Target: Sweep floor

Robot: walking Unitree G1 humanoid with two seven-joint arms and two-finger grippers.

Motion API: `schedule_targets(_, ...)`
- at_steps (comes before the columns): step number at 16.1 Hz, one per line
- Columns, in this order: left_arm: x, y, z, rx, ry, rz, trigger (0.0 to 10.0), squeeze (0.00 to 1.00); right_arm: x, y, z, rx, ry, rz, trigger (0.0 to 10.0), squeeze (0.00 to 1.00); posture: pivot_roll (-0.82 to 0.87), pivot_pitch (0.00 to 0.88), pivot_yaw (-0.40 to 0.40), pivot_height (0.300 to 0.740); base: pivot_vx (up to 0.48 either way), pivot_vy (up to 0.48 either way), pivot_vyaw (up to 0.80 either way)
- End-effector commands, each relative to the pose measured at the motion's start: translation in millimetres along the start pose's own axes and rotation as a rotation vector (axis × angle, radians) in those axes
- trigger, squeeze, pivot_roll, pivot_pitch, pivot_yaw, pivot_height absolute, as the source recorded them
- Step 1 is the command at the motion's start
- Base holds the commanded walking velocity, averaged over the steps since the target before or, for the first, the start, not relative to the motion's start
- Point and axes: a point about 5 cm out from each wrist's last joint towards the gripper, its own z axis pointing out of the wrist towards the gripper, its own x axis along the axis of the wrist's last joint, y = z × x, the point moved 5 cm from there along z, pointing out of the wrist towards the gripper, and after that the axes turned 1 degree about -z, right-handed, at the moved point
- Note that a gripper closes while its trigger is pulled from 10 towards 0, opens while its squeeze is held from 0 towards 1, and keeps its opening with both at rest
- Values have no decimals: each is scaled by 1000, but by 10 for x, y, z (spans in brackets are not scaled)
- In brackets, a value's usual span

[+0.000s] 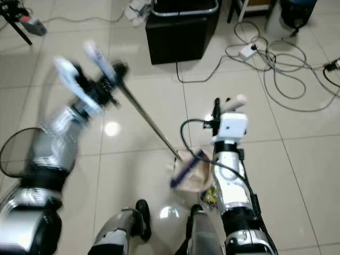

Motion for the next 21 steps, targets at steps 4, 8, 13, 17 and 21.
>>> schedule_targets(4, 288, -629, -249, 227, 24, 195, 10000, 0, 223, 77, 86, -40, 63, 94, 10000, 0, 28, 143, 103, 740, 0, 0, 0)
schedule_targets(8, -51, -944, -659, 454, -155, 278, 10000, 0, 511, 202, 201, -87, 109, 190, 10000, 0, 5, 104, 100, 740, 0, 0, 0)
schedule_targets(13, -486, -884, -1084, 556, -266, 268, 10000, 0, 1110, 277, 401, -77, 185, 281, 10000, 0, -16, 82, 102, 740, 0, 0, 320)
schedule_targets(17, -578, -554, -1258, 536, -282, 288, 10000, 0, 1354, 139, 571, 9, 129, 378, 10000, 0, -18, 82, 95, 740, 0, 0, 800)
schedule_targets(21, -573, -383, -1273, 541, -279, 316, 10000, 0, 1525, 146, 661, 15, 125, 394, 10000, 0, -18, 79, 95, 740, 0, 0, 800)
